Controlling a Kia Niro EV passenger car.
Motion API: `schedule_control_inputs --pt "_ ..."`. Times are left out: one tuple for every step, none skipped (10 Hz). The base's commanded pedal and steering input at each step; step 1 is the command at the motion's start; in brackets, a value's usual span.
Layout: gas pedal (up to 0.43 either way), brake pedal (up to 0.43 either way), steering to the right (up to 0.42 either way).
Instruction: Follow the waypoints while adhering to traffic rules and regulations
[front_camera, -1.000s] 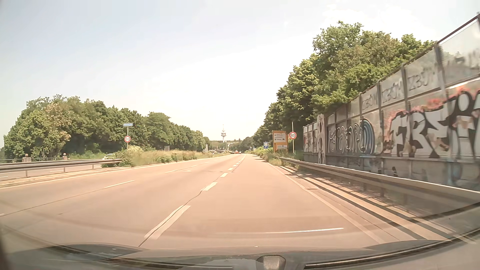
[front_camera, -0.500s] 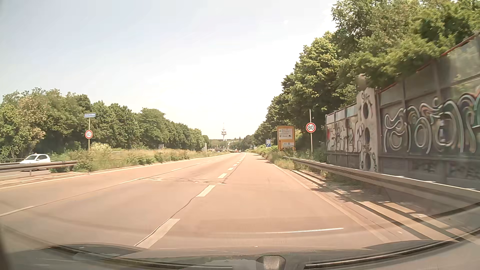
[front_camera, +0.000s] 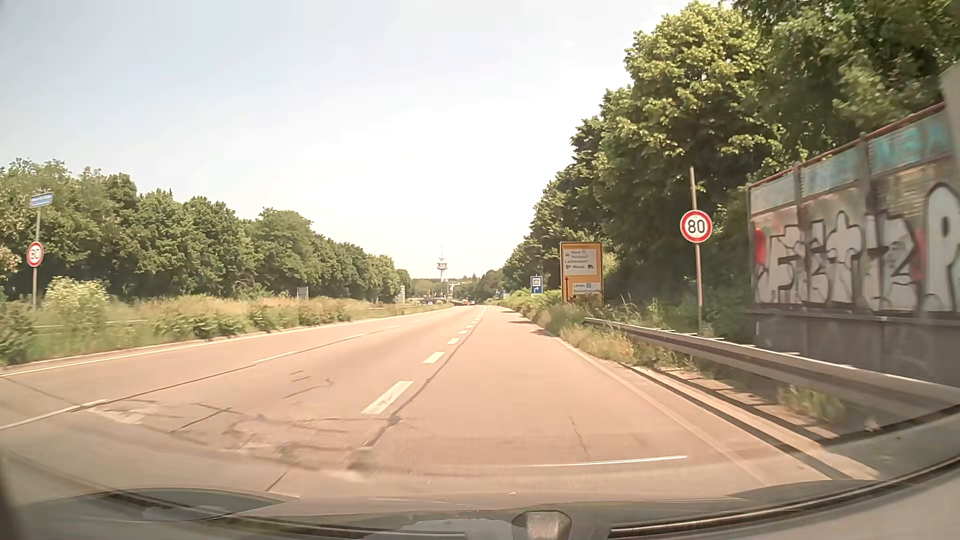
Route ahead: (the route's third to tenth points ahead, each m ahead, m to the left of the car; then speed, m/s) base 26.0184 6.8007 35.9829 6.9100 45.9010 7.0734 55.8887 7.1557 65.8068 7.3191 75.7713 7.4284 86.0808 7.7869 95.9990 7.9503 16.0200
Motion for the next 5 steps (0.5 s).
schedule_control_inputs --pt "0.189 0.000 0.002" --pt "0.189 0.000 0.001" --pt "0.189 0.000 0.001" --pt "0.189 0.000 0.000" --pt "0.189 0.000 0.000"
